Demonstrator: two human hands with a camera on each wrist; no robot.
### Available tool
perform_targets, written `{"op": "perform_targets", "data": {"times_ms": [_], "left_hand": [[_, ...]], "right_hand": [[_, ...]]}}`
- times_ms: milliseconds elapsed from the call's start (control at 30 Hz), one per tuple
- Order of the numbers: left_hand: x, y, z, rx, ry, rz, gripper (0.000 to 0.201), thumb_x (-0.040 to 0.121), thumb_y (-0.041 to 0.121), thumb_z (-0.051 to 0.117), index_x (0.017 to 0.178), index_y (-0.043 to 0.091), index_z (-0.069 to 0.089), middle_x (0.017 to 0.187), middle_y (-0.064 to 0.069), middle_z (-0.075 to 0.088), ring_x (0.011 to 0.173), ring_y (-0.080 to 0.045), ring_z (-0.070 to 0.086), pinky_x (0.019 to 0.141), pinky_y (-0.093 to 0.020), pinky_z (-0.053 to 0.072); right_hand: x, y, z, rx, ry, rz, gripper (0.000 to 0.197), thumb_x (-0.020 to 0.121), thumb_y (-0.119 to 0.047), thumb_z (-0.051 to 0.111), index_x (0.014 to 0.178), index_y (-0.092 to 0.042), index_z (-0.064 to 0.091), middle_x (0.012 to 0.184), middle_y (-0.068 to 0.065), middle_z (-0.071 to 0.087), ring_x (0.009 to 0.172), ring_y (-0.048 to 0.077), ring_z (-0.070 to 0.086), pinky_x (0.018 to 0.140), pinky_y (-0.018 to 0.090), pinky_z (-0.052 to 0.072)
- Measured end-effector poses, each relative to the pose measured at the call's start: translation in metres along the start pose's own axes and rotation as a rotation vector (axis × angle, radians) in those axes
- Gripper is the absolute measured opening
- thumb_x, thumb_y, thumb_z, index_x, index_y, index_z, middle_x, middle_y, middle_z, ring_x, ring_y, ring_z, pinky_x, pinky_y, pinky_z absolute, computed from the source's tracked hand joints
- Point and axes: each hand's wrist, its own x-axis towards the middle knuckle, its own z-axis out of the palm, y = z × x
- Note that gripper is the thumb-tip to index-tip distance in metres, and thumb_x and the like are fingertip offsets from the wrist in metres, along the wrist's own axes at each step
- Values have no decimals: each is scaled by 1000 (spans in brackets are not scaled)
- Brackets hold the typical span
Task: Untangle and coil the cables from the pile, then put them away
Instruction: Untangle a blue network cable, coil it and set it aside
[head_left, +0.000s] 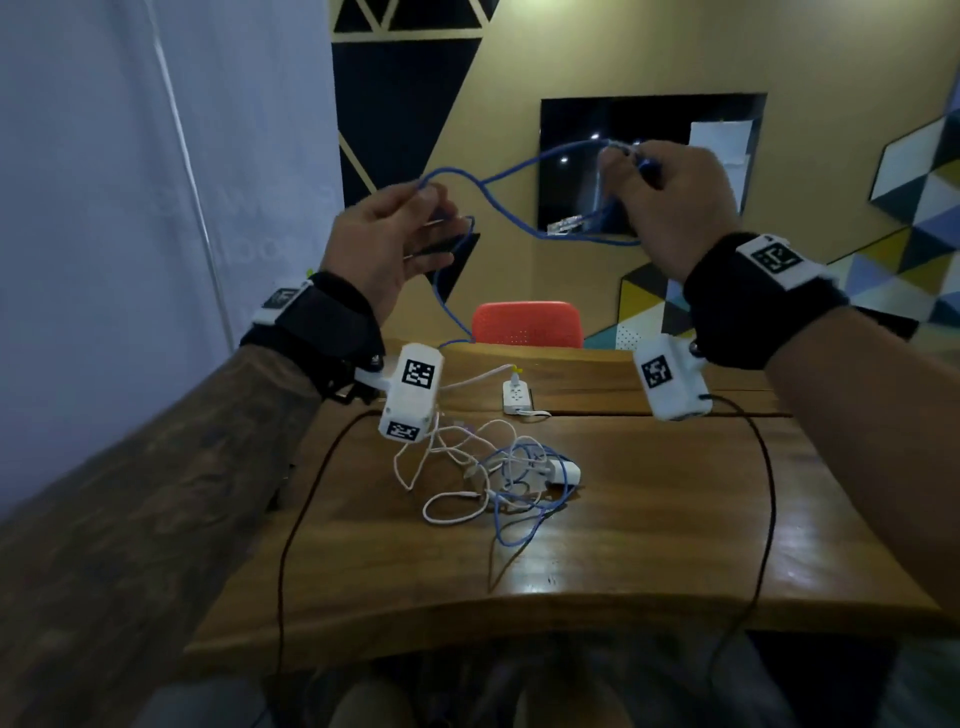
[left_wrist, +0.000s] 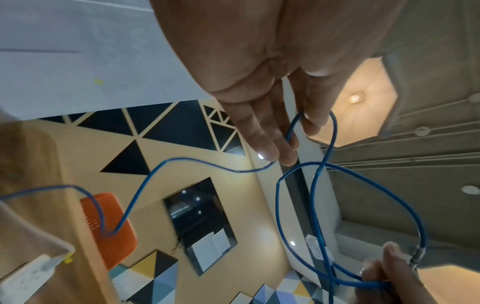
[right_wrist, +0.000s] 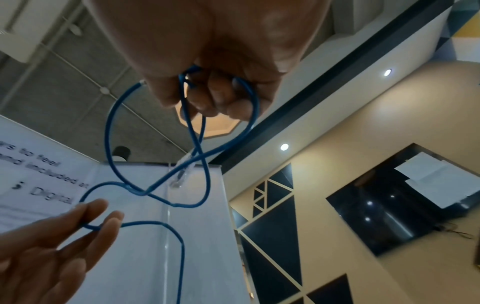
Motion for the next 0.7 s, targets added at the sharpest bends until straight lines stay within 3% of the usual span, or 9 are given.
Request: {"op": "perform_targets", "data": {"times_ms": [133, 233, 333, 400, 467, 533, 600, 633, 700], "left_hand": [[-33, 54, 0, 27, -35, 108, 13, 97, 21, 58, 106, 15, 67, 102, -8, 69, 103, -26, 70, 77, -35, 56], [-58, 86, 3, 41, -49, 180, 16, 98, 22, 58, 109, 13, 66, 102, -9, 70, 102, -27, 70, 71, -31, 55], [-80, 106, 3, 118, -54, 214, 20, 97, 25, 58, 110, 13, 68, 88, -5, 69, 79, -22, 68, 62, -29, 52], [-94, 106, 0, 218, -66, 196, 22, 97, 28, 58, 105, 13, 71, 73, -2, 65, 63, -18, 56, 55, -27, 45], [-111, 92, -6, 327, -76, 136, 24, 97, 32, 58, 97, 14, 73, 63, 0, 61, 57, -17, 48, 50, -25, 40], [-129, 66, -12, 415, -78, 59, 27, 97, 35, 58, 91, 14, 74, 57, -1, 58, 54, -16, 47, 49, -25, 36], [-148, 35, -19, 473, -62, -25, 29, 96, 34, 58, 87, 12, 74, 54, -1, 57, 50, -13, 50, 50, -25, 39], [-158, 21, -22, 505, -52, -68, 28, 97, 33, 58, 85, 12, 74, 54, 0, 59, 49, -12, 52, 51, -26, 42], [-179, -5, -23, 568, -71, -144, 28, 97, 32, 57, 84, 13, 73, 54, -1, 61, 49, -14, 55, 52, -28, 47]], "right_hand": [[-14, -45, -34, 115, 55, 1, 48, 96, -56, 50, 73, -16, 65, 60, 2, 51, 57, 15, 49, 61, 44, 52], [-29, -75, -57, 196, 80, 7, 46, 96, -56, 51, 75, -18, 65, 61, 0, 51, 53, 11, 49, 55, 35, 55], [-48, -97, -73, 252, 54, 25, 48, 96, -57, 50, 73, -18, 65, 59, 2, 49, 49, 11, 48, 52, 31, 53], [-67, -102, -75, 261, -41, 105, 51, 97, -54, 51, 74, -12, 66, 54, 0, 46, 45, 11, 45, 50, 30, 51], [-93, -98, -72, 259, -226, 193, 47, 99, -45, 55, 78, -5, 68, 52, -4, 45, 45, 12, 45, 58, 39, 54], [-125, -89, -66, 187, -456, 247, 37, 98, -40, 57, 82, -11, 73, 56, -9, 52, 54, 10, 52, 70, 45, 58], [-155, -75, -60, 57, -615, 305, 26, 93, -43, 62, 105, -22, 74, 85, -12, 67, 81, 8, 61, 77, 31, 51], [-168, -69, -58, 2, -679, 339, 39, 89, -47, 66, 124, -29, 67, 109, -12, 66, 99, 7, 59, 83, 26, 45], [-190, -57, -51, 20, -763, 361, 81, 76, -63, 70, 148, -41, 40, 144, -19, 45, 126, 2, 42, 97, 23, 33]]}}
